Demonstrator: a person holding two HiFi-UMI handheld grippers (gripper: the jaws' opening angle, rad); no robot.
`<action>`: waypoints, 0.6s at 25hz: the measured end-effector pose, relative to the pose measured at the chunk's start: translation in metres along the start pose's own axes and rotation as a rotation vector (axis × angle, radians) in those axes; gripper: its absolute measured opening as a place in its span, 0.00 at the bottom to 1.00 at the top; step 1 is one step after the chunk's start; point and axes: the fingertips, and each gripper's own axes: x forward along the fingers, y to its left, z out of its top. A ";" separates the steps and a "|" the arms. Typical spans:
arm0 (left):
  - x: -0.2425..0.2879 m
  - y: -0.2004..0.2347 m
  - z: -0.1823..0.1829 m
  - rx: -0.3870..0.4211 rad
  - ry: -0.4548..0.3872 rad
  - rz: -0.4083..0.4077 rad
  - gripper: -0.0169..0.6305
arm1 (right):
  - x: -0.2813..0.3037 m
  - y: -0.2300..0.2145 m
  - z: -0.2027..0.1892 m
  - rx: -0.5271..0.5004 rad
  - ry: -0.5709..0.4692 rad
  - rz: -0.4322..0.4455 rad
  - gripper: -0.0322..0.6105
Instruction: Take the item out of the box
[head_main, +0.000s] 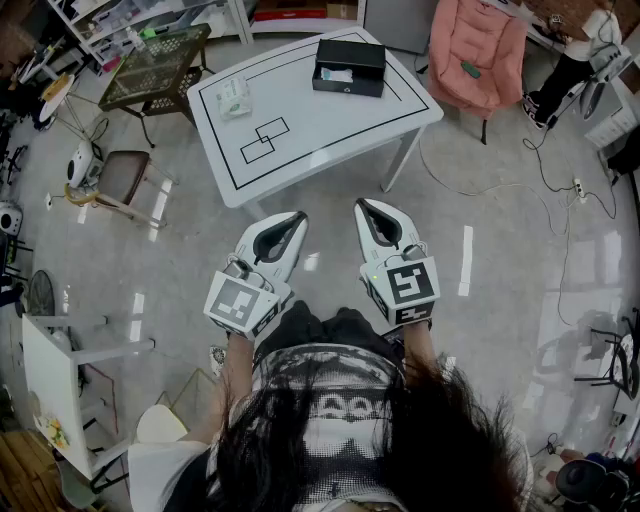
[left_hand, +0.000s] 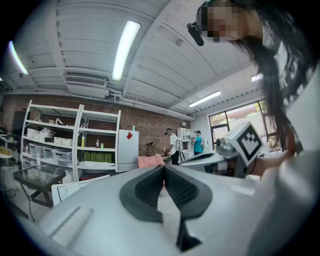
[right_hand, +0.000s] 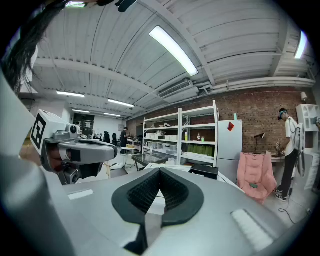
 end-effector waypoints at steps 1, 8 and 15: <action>0.001 0.000 0.000 0.004 0.002 -0.002 0.03 | 0.000 -0.001 0.000 0.004 -0.001 0.000 0.05; 0.020 -0.003 -0.001 0.011 0.010 -0.004 0.03 | 0.001 -0.012 -0.007 -0.036 0.006 0.004 0.05; 0.043 -0.016 -0.004 0.015 0.013 0.006 0.03 | -0.005 -0.034 -0.021 -0.008 0.014 0.025 0.05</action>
